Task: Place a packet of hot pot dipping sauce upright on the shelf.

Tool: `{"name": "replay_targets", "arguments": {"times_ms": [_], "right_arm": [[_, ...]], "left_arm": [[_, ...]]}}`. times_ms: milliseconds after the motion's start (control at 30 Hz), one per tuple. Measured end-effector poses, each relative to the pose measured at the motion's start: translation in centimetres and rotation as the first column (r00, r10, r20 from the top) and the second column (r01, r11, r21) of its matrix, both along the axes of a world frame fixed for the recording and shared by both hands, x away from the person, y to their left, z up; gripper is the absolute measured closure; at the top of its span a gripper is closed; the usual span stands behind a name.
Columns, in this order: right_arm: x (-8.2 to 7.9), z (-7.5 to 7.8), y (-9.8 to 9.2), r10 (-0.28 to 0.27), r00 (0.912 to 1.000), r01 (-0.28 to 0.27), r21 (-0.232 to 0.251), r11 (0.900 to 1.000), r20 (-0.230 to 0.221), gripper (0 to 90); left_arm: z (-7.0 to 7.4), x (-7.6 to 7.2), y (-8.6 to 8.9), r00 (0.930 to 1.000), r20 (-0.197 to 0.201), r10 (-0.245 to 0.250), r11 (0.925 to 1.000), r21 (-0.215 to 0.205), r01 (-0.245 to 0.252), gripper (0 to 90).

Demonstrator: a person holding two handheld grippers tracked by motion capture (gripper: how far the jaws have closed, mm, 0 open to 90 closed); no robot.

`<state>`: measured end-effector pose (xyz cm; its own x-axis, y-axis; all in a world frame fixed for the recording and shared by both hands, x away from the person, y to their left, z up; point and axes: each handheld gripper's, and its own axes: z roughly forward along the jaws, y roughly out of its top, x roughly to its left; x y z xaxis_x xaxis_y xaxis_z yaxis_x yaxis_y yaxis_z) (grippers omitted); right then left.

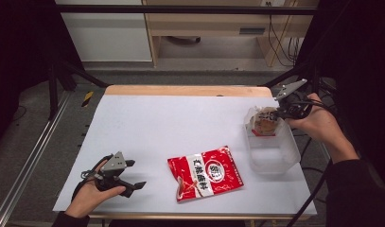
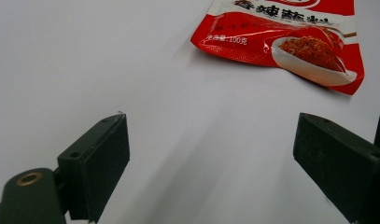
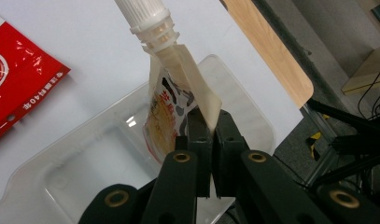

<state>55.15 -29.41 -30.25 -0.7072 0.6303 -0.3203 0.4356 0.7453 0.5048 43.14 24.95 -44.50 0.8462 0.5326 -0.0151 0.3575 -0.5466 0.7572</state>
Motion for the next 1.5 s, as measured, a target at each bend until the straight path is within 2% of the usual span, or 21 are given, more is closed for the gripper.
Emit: {"name": "replay_targets", "arguments": {"times_ms": [700,1033,1233,1333,1500], "right_arm": [[0.1,-2.3,0.1,0.001,0.9981,-0.001,0.0,1.0,-0.061,87.9],[0.3,-3.1,0.3,0.005,0.9967,-0.005,0.002,1.0,-0.081,87.5],[0.2,-3.1,0.2,0.006,0.996,-0.005,0.009,1.0,-0.089,87.0],[0.2,-3.0,0.1,0.005,0.9952,-0.003,0.017,1.0,-0.098,84.3],[-0.4,-2.4,-0.1,-0.002,0.9955,0.007,0.055,0.998,-0.095,71.5]], "left_arm": [[-0.2,-0.1,-0.2,0.9998,-0.012,-0.015,0.9999,0.009,0.015,10.5],[-0.3,-0.1,-0.2,0.9998,-0.014,-0.016,0.9998,0.009,0.016,10.3],[-0.3,-0.1,-0.2,0.9998,-0.015,-0.016,0.9998,0.012,0.016,10.3],[-0.3,-0.1,-0.2,0.9997,-0.016,-0.018,0.9998,0.013,0.018,10.3],[-0.2,-0.1,-0.1,0.9998,-0.014,-0.015,0.9998,0.009,0.015,10.3]]}}
